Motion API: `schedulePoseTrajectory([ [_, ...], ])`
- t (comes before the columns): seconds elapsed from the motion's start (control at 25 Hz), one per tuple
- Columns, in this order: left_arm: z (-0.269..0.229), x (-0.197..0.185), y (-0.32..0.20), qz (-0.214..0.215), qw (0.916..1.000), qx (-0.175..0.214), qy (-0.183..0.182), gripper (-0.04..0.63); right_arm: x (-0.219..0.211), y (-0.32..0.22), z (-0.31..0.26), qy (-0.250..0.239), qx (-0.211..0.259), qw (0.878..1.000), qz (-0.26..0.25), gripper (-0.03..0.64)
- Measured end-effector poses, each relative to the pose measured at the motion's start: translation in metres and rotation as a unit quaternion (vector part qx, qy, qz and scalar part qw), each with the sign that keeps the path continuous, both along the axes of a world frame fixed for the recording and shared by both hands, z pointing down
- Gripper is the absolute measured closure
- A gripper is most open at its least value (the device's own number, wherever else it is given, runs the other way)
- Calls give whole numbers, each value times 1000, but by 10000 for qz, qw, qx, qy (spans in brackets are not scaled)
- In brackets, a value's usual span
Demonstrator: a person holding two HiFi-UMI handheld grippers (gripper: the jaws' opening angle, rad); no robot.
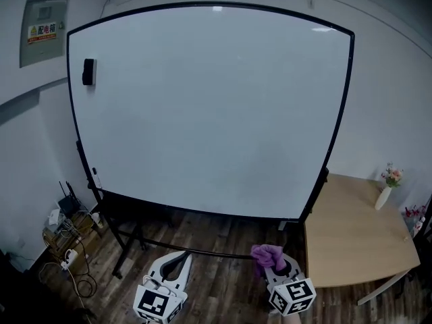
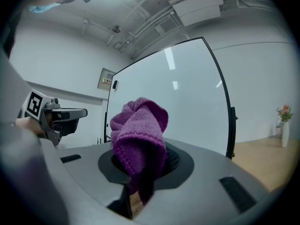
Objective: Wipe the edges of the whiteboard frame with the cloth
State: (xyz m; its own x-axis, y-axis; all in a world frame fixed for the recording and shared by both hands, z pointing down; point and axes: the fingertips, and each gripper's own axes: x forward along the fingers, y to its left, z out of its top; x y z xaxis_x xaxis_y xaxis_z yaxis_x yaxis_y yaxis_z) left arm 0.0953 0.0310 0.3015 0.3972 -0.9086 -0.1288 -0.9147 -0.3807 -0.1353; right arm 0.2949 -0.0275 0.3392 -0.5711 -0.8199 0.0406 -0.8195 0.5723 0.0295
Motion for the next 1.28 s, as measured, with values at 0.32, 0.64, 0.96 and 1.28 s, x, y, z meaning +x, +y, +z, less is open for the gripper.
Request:
schedulePoseTrajectory([
  [0.32, -3, 27, 39, -197, 9998, 5, 17, 578, 23, 31, -3, 46, 46, 9998, -203, 540],
  [0.64, -7, 57, 77, -301, 9995, 40, -17, 578, 50, 66, -7, -35, 78, 9995, -306, 539],
  [0.96, -8, 76, 107, -388, 9992, 74, -12, 578, 67, 96, -10, -54, 139, 9991, -391, 540],
  [1.28, -9, 89, 123, -429, 9990, 97, 37, 578, 78, 113, -8, -22, 121, 9988, -468, 539],
])
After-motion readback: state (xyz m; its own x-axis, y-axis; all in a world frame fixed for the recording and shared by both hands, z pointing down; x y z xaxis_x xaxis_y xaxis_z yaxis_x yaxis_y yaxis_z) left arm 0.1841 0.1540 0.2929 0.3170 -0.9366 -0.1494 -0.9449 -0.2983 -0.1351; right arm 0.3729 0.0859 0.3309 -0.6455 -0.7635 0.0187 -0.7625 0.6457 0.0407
